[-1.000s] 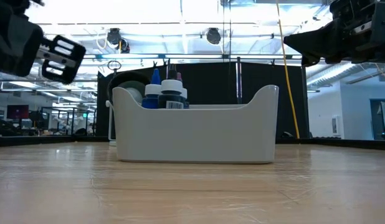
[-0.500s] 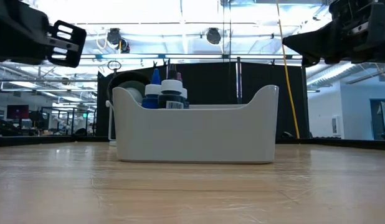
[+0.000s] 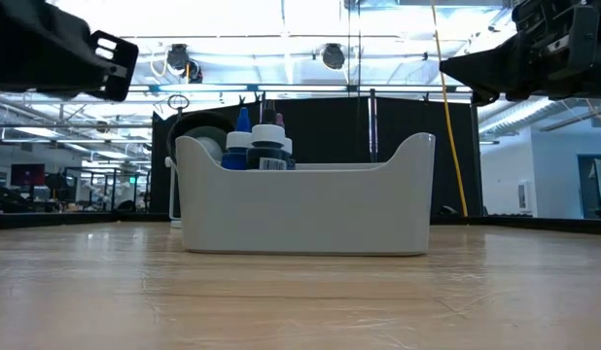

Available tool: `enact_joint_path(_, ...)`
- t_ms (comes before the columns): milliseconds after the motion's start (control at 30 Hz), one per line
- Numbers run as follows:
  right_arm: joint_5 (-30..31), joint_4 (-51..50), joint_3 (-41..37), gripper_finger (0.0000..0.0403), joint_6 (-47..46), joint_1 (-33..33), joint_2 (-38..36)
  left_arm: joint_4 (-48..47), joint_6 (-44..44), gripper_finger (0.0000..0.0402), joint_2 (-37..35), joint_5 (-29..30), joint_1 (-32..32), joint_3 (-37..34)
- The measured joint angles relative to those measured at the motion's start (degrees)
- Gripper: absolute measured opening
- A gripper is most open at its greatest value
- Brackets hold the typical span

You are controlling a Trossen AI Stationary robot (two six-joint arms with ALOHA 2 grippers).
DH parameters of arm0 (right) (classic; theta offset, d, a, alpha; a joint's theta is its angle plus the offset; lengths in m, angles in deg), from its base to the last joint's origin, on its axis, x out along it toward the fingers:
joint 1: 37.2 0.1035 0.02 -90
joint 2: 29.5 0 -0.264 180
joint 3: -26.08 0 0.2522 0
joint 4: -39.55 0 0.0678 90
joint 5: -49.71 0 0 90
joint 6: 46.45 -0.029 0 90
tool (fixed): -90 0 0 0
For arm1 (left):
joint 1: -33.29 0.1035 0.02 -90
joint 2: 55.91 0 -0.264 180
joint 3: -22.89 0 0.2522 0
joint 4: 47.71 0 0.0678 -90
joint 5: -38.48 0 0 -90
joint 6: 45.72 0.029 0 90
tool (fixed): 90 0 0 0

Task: Pick & Place food coloring
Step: Put the violet food coloring bottle into the gray bin

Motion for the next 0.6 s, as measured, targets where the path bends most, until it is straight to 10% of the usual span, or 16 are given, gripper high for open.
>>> enact_joint_path(167, 0.00, 0.02, 0.00, 0.0000, -0.03, 0.00, 0.00, 2.30, -1.28, 0.0023, -0.02, 12.30, 0.10, 0.00)
enact_joint_path(333, -0.02, 1.31, -0.02, 0.0000, -1.53, 0.00, -0.02, 1.85, -1.68, 0.0061, -0.02, 12.36, -0.41, 1.57)
enact_joint_path(600, -0.15, 1.29, -0.02, 0.0000, -3.82, 0.00, -0.02, -26.89, -9.32, 0.0142, 5.56, 7.10, -3.25, 20.94)
